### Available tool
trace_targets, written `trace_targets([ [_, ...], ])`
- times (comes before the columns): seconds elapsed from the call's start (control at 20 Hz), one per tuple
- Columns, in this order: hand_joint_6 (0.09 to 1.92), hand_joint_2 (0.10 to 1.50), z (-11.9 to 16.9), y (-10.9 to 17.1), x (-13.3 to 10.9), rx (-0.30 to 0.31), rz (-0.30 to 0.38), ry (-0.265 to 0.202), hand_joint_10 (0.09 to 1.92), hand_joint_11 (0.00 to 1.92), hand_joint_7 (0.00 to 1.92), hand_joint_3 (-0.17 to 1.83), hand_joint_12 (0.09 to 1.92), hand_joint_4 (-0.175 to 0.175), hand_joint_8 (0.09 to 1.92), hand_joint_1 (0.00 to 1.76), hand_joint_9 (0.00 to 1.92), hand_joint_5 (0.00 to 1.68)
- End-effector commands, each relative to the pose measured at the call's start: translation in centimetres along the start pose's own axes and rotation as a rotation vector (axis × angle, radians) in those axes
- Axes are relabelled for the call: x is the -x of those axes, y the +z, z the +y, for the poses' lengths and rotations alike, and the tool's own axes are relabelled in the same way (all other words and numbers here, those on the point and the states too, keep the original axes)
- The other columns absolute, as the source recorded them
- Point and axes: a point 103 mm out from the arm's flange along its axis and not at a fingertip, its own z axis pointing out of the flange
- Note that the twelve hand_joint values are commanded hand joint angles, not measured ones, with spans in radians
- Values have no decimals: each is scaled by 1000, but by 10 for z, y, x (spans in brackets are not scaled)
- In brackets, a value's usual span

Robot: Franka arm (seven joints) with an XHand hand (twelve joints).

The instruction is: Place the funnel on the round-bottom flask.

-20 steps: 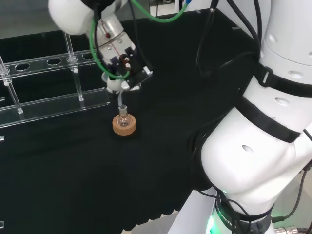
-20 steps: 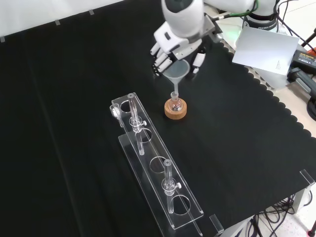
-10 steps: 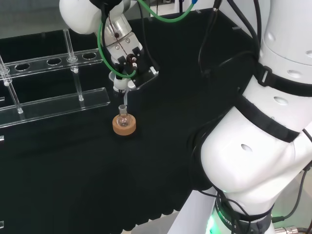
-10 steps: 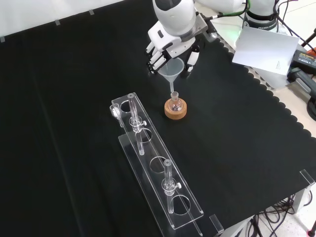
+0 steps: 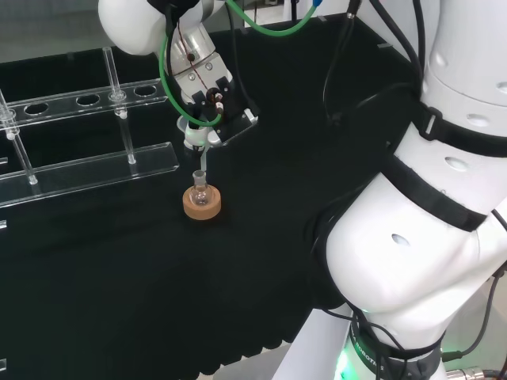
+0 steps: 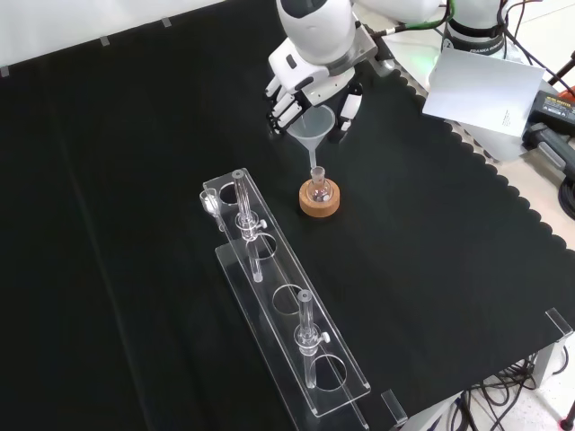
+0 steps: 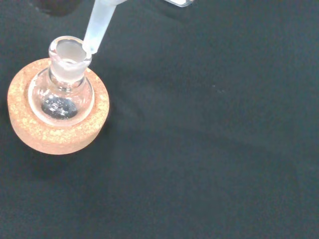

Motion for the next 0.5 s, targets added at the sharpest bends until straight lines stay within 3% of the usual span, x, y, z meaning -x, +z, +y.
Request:
trace_targets([
  [0.05, 546, 1113, 4, 2, -5, -16, 2, -1, 462, 567, 581, -175, 1248, -12, 672, 850, 867, 635],
  [0.5, 551, 1114, 10, 12, -12, -19, 14, -13, 463, 568, 578, -175, 1248, -12, 674, 850, 867, 634],
])
